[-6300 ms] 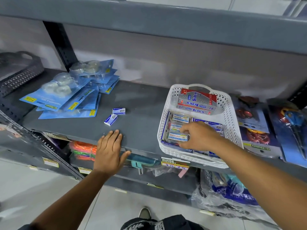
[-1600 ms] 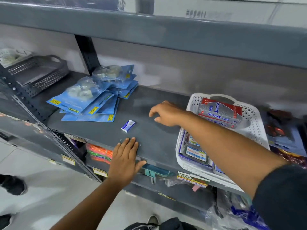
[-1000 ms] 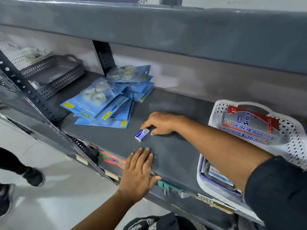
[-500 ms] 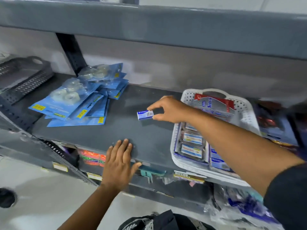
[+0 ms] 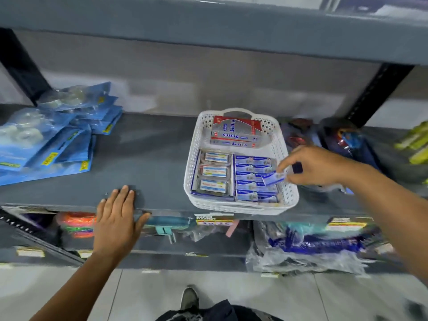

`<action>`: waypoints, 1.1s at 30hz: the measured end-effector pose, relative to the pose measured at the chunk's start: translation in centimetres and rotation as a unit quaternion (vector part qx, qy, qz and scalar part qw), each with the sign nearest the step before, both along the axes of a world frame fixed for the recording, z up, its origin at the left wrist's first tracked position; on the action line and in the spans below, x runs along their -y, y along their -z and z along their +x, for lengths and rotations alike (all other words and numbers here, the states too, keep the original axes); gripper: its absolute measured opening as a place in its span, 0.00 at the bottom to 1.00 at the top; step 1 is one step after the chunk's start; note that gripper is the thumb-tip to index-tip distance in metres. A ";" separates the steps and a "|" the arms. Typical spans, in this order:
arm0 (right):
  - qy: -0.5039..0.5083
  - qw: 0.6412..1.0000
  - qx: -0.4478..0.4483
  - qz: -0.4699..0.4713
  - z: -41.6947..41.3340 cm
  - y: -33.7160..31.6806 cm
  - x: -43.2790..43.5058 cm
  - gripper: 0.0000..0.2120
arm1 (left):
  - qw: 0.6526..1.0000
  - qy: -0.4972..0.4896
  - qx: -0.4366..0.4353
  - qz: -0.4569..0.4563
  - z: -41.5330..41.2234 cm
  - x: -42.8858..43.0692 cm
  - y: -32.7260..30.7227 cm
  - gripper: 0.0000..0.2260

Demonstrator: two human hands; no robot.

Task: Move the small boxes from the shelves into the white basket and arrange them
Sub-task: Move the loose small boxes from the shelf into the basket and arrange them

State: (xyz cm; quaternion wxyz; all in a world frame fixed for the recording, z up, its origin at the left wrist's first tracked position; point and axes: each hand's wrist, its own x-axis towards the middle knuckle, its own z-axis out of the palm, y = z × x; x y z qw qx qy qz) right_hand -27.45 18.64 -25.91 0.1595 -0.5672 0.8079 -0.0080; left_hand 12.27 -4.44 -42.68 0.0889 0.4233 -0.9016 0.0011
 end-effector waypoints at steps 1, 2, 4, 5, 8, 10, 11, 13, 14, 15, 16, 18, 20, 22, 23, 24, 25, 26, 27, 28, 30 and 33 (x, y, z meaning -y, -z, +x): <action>-0.007 1.000 -0.010 0.011 0.1 0.1 -0.7 0.15 | 1.000 -0.003 0.005 0.004 0.0 0.0 -0.2 0.36; -0.010 1.000 -0.014 0.023 0.4 0.2 -1.4 0.16 | 1.000 -0.004 0.006 0.004 0.0 -0.1 -0.4 0.37; -0.008 0.999 -0.011 0.039 1.1 0.5 -2.1 0.16 | 1.000 -0.006 0.006 0.007 0.0 -0.2 -0.7 0.37; -0.005 0.999 -0.010 0.043 1.3 0.6 -2.3 0.16 | 1.000 -0.006 0.008 0.009 0.0 -0.2 -0.8 0.37; -0.012 0.999 -0.023 0.039 2.0 0.7 -2.1 0.16 | 1.000 -0.007 0.011 0.004 -0.1 -0.3 -0.7 0.37; -0.018 0.999 -0.033 0.030 2.5 0.8 -2.0 0.15 | 1.000 -0.009 0.013 0.000 -0.1 -0.4 -0.7 0.36; -0.017 0.999 -0.035 0.024 2.5 0.8 -1.9 0.15 | 1.000 -0.009 0.014 -0.002 -0.2 -0.4 -0.7 0.36; -0.011 0.999 -0.032 0.024 2.7 0.8 -1.9 0.15 | 1.000 -0.010 0.020 -0.005 -0.2 -0.5 -0.8 0.35; -0.011 0.999 -0.032 0.027 2.8 0.9 -1.8 0.15 | 1.000 -0.012 0.023 -0.005 -0.2 -0.5 -0.8 0.35; -0.011 0.999 -0.034 0.030 2.9 0.9 -1.8 0.15 | 1.000 -0.013 0.028 -0.005 -0.2 -0.5 -0.8 0.35; -0.011 0.999 -0.038 0.032 2.9 0.9 -1.9 0.15 | 0.999 -0.014 0.032 -0.005 -0.2 -0.5 -0.8 0.35; -0.010 0.998 -0.047 0.036 3.2 0.9 -1.9 0.15 | 0.999 -0.015 0.035 -0.004 -0.2 -0.5 -0.8 0.36; -0.014 0.998 -0.056 0.030 3.1 0.9 -1.9 0.14 | 0.999 -0.015 0.032 -0.002 -0.2 -0.5 -0.8 0.36; -0.018 0.998 -0.059 0.020 3.1 0.8 -1.9 0.14 | 0.999 -0.015 0.030 0.001 -0.2 -0.6 -0.9 0.36; -0.018 0.998 -0.057 0.015 3.0 0.7 -1.8 0.13 | 0.999 -0.015 0.029 0.002 -0.2 -0.6 -0.9 0.36; -0.020 0.998 -0.056 0.008 2.9 0.7 -1.8 0.13 | 0.999 -0.015 0.028 0.002 -0.2 -0.6 -1.0 0.36; -0.022 0.998 -0.058 0.006 2.9 0.7 -1.7 0.12 | 0.999 -0.015 0.028 0.001 -0.2 -0.6 -1.0 0.37; -0.026 0.998 -0.061 0.006 2.9 0.8 -1.7 0.12 | 1.000 -0.013 0.028 0.001 -0.2 -0.6 -1.0 0.37; -0.028 0.998 -0.063 0.009 2.9 0.8 -1.7 0.12 | 1.000 -0.011 0.028 0.001 -0.3 -0.6 -1.0 0.37; -0.030 0.998 -0.062 0.013 2.9 0.9 -1.7 0.12 | 1.000 -0.011 0.027 0.002 -0.3 -0.6 -1.0 0.37; -0.038 0.997 -0.059 0.027 2.9 0.8 -1.7 0.12 | 1.000 -0.011 0.025 0.002 -0.2 -0.7 -1.0 0.36; -0.056 0.995 -0.062 0.045 3.4 0.4 -1.3 0.12 | 1.000 -0.009 0.022 0.002 -0.2 -0.7 -0.9 0.36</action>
